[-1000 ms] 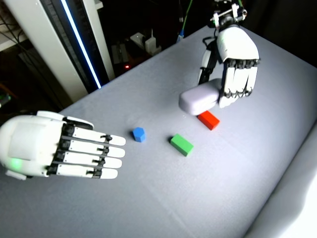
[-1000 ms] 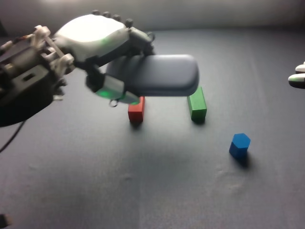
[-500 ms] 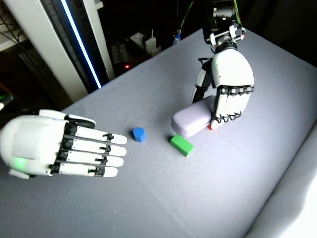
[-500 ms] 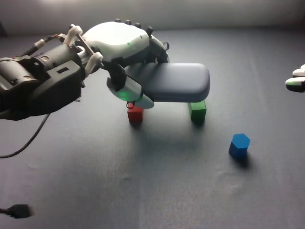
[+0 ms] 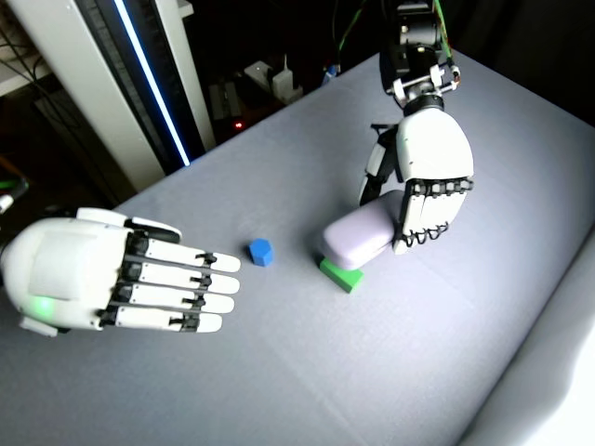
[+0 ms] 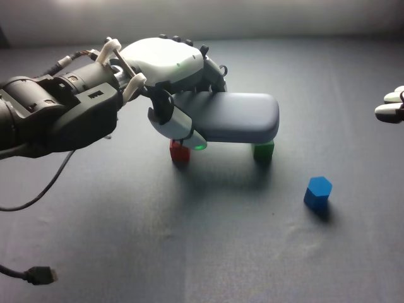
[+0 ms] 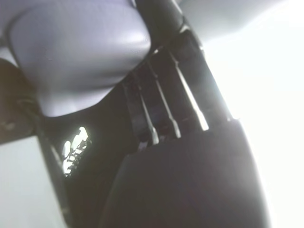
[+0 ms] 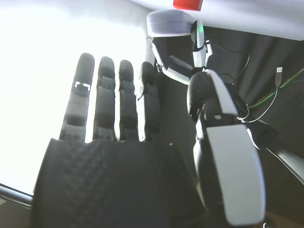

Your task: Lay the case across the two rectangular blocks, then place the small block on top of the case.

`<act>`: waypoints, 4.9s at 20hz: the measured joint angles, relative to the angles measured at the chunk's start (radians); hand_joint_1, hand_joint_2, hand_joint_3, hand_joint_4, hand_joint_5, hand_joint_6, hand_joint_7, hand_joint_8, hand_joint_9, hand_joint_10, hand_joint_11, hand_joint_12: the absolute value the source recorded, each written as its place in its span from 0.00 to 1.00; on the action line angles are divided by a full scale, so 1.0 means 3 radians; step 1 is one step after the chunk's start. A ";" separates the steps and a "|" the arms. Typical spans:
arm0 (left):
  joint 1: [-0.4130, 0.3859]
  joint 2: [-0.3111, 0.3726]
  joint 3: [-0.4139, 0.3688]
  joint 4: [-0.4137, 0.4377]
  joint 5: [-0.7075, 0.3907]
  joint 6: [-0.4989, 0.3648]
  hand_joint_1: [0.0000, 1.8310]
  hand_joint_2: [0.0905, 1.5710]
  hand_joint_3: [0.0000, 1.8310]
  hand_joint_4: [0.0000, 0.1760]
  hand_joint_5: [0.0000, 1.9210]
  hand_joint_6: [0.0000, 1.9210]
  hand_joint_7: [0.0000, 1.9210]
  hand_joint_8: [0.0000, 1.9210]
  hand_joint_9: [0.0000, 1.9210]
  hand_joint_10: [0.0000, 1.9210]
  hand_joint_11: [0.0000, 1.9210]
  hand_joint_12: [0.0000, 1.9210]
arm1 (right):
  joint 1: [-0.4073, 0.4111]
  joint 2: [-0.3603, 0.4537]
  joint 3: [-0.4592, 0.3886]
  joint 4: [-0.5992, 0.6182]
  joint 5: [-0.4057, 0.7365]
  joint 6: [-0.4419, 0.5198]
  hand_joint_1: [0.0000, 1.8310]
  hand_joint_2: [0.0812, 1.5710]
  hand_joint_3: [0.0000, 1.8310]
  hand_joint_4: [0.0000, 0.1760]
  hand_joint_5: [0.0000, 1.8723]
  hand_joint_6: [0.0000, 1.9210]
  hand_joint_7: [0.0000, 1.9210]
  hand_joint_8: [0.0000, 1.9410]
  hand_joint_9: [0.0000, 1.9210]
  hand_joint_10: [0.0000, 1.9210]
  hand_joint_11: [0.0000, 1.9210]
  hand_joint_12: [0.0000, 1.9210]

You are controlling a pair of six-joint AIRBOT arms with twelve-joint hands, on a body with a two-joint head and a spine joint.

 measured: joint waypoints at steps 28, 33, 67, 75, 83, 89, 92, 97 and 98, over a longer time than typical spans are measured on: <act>0.0003 -0.0006 -0.0032 -0.0015 0.0041 -0.0003 0.56 0.56 0.00 0.00 0.33 0.00 0.41 0.00 0.48 0.00 0.26 0.61 | 0.0000 0.0000 0.0011 -0.0003 -0.0001 0.0020 0.35 0.83 0.00 0.00 0.21 0.00 0.16 0.00 0.15 0.00 0.00 0.38; 0.0017 0.0004 -0.0042 -0.0017 -0.0013 -0.0008 0.53 0.54 0.00 0.00 0.32 0.00 0.38 0.00 0.47 0.00 0.29 0.59 | 0.0000 0.0000 0.0011 -0.0003 0.0000 0.0022 0.35 0.83 0.00 0.00 0.21 0.00 0.16 0.00 0.14 0.00 0.00 0.37; 0.1609 0.1535 -0.1624 -0.0955 -0.3179 -0.0144 0.49 0.55 0.00 0.00 0.19 0.00 0.18 0.00 0.15 0.00 0.00 0.46 | 0.1308 -0.0722 0.0542 -0.2028 -0.1537 0.0659 0.51 0.67 0.00 0.00 0.26 0.00 0.25 0.00 0.33 0.01 0.17 0.57; 0.1609 0.1535 -0.1624 -0.0955 -0.3184 -0.0150 0.51 0.55 0.00 0.00 0.19 0.00 0.18 0.00 0.15 0.00 0.00 0.47 | 0.1344 -0.0786 0.0573 -0.2124 -0.1645 0.0687 0.57 0.65 0.00 0.00 0.32 0.00 0.33 0.00 0.38 0.01 0.16 0.53; 0.1609 0.1517 -0.1624 -0.0966 -0.3192 -0.0151 0.48 0.55 0.00 0.00 0.20 0.00 0.19 0.00 0.17 0.00 0.00 0.52 | 0.1344 -0.0809 0.0589 -0.2132 -0.1658 0.0706 0.58 0.66 0.00 0.00 0.32 0.00 0.33 0.00 0.34 0.00 0.12 0.47; 0.1609 0.1500 -0.1617 -0.0966 -0.3185 -0.0174 0.49 0.55 0.00 0.00 0.20 0.00 0.19 0.00 0.16 0.00 0.00 0.51 | 0.1368 -0.0903 0.0643 -0.2163 -0.1671 0.0774 0.61 0.64 0.00 0.00 0.34 0.00 0.35 0.00 0.38 0.01 0.16 0.46; 0.1609 0.1500 -0.1617 -0.0974 -0.3179 -0.0174 0.48 0.56 0.00 0.00 0.20 0.00 0.19 0.00 0.17 0.00 0.00 0.51 | 0.1391 -0.0903 0.0636 -0.2253 -0.1676 0.0810 0.61 0.64 0.00 0.00 0.35 0.00 0.35 0.00 0.38 0.00 0.17 0.47; 0.1607 0.1500 -0.1616 -0.0969 -0.3178 -0.0175 0.48 0.55 0.00 0.00 0.20 0.00 0.19 0.00 0.17 0.00 0.00 0.52 | 0.1428 -0.0905 0.0623 -0.2296 -0.1659 0.0820 0.64 0.63 0.00 0.00 0.44 0.01 0.45 0.02 0.46 0.03 0.21 0.56; 0.1607 0.1500 -0.1616 -0.0977 -0.3176 -0.0174 0.48 0.55 0.00 0.00 0.20 0.00 0.19 0.00 0.17 0.00 0.00 0.53 | 0.1428 -0.0905 0.0623 -0.2296 -0.1657 0.0820 0.64 0.63 0.00 0.00 0.48 0.01 0.49 0.02 0.49 0.04 0.24 0.60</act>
